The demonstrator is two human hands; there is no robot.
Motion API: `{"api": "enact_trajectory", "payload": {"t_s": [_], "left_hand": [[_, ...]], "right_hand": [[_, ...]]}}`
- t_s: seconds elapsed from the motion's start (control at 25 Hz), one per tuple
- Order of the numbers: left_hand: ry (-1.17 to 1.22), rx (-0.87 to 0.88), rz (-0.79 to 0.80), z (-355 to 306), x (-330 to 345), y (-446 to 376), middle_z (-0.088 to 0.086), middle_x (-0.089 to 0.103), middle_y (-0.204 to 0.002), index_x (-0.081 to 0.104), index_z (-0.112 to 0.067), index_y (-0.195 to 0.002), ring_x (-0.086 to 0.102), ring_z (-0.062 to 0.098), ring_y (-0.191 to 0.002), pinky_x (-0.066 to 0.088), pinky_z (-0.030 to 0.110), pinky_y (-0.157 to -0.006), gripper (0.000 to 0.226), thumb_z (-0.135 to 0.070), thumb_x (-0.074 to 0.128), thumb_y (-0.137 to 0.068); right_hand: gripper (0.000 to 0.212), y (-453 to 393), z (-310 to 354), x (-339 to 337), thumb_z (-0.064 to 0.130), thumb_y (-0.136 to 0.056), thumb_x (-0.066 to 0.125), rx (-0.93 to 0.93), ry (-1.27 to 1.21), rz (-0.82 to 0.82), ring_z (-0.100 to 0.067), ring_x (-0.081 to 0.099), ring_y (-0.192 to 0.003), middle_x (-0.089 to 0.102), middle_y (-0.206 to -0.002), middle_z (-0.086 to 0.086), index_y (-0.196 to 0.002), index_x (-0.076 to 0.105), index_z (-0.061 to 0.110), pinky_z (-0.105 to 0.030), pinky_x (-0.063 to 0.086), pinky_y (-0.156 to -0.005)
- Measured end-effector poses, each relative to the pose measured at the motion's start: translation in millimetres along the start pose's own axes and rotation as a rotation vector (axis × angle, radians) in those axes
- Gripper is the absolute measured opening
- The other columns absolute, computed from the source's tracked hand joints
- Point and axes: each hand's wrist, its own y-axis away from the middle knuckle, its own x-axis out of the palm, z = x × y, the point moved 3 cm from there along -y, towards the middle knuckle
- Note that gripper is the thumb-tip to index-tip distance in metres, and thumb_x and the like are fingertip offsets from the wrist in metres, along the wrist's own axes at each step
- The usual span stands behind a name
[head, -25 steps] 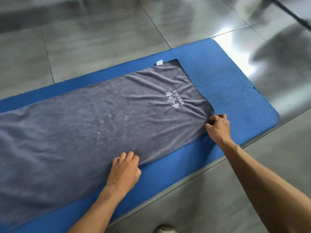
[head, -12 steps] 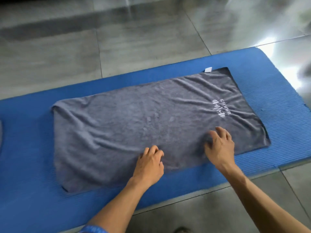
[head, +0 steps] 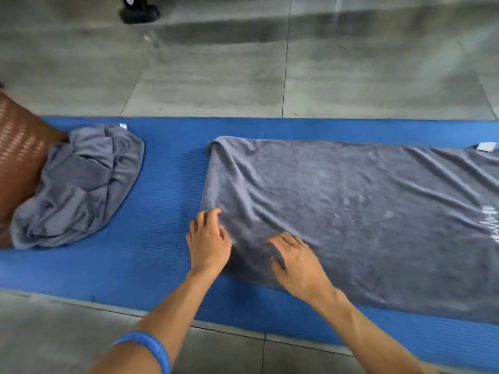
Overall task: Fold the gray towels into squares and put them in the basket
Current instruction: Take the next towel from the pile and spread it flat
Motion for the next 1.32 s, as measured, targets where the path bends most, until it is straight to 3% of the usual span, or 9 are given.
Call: {"api": "enact_trajectory", "payload": {"t_s": [0.12,0.24,0.32,0.4,0.68,0.84,1.12,1.2,1.32], "left_hand": [[0.302,-0.472,0.128,44.9,-3.8,-18.6,0.015,0.06,-0.117,0.057,-0.013,-0.12,0.055,0.034,-0.107,0.045,0.042,-0.092,0.036,0.001,0.041,-0.091],[0.761,-0.75,0.205,47.9,3.7,-27.7,0.011,0.068,-0.093,0.061,-0.016,-0.092,0.065,0.025,-0.078,0.054,0.028,-0.055,0.026,0.001,0.042,-0.093],[0.86,-0.739,0.444,29.3,8.6,-26.3,0.004,0.072,-0.085,0.06,-0.021,-0.091,0.066,0.018,-0.066,0.044,0.021,-0.043,0.006,-0.017,0.058,-0.095],[0.78,-0.584,0.576,12.5,17.5,-26.1,-0.003,0.073,-0.093,0.061,-0.024,-0.1,0.068,0.016,-0.077,0.048,0.024,-0.051,0.025,-0.04,0.072,-0.085],[1.098,-0.751,0.358,-2.1,29.2,-35.9,0.003,0.069,-0.089,0.059,-0.011,-0.084,0.067,0.017,-0.084,0.058,0.029,-0.068,0.029,-0.031,0.079,-0.08],[1.262,-0.763,0.115,25.8,3.8,-45.6,-0.001,0.059,-0.069,0.045,-0.018,-0.065,0.057,0.016,-0.071,0.05,0.032,-0.066,0.037,-0.024,0.077,-0.084],[1.069,-0.756,-0.442,127.0,-65.9,-38.1,-0.002,0.036,-0.065,0.039,-0.019,-0.063,0.036,0.014,-0.065,0.031,0.029,-0.064,0.038,-0.009,0.063,-0.091],[0.826,-0.747,-0.421,140.3,-69.6,-20.4,-0.003,0.043,-0.072,0.048,-0.014,-0.075,0.043,0.015,-0.069,0.036,0.023,-0.06,0.023,0.002,0.055,-0.089],[0.443,-0.795,-0.094,165.1,-55.1,1.3,0.003,0.058,-0.093,0.054,-0.015,-0.106,0.058,0.028,-0.084,0.051,0.034,-0.067,0.025,-0.001,0.052,-0.085]], "right_hand": [[0.055,-22.3,18.1,21.2,0.029,-0.086,0.052,-0.066,-0.057,0.222,-0.02,0.048,-0.125,0.05,-0.139,0.01,-0.14,0.047,0.027,-0.039,0.041,-0.106],[0.062,-29.4,17.6,29.7,0.03,-0.086,0.056,-0.039,0.022,0.334,-0.016,0.038,-0.133,0.039,-0.151,0.012,-0.146,0.041,0.027,-0.033,0.034,-0.109],[0.056,-26.8,15.6,31.3,0.031,-0.082,0.054,-0.049,0.053,0.303,-0.02,0.044,-0.125,0.05,-0.141,0.006,-0.137,0.052,0.017,-0.034,0.04,-0.101],[0.052,-24.2,16.0,32.7,0.036,-0.075,0.045,-0.005,0.044,0.212,-0.027,0.054,-0.107,0.064,-0.113,-0.004,-0.115,0.062,0.008,-0.037,0.046,-0.085],[0.042,-15.8,23.5,34.5,0.032,-0.073,0.048,-0.054,0.131,0.107,-0.015,0.052,-0.093,0.063,-0.1,0.007,-0.106,0.066,0.013,-0.024,0.036,-0.073],[0.061,-17.3,25.1,37.4,0.029,-0.088,0.051,-0.005,0.117,0.285,-0.017,0.035,-0.132,0.031,-0.153,0.012,-0.147,0.039,0.021,-0.029,0.031,-0.103],[0.045,-25.4,29.7,44.4,0.032,-0.089,0.052,0.016,0.139,0.16,-0.016,0.04,-0.125,0.035,-0.143,0.015,-0.134,0.05,0.028,-0.03,0.035,-0.096],[0.047,-22.8,31.5,49.1,0.031,-0.082,0.059,0.0,0.222,0.158,-0.02,0.048,-0.119,0.042,-0.139,0.009,-0.128,0.055,0.025,-0.034,0.041,-0.091],[0.053,-18.4,32.2,57.5,0.031,-0.071,0.071,0.002,0.313,0.169,-0.025,0.058,-0.11,0.052,-0.135,0.0,-0.122,0.06,0.021,-0.04,0.052,-0.08]]}}
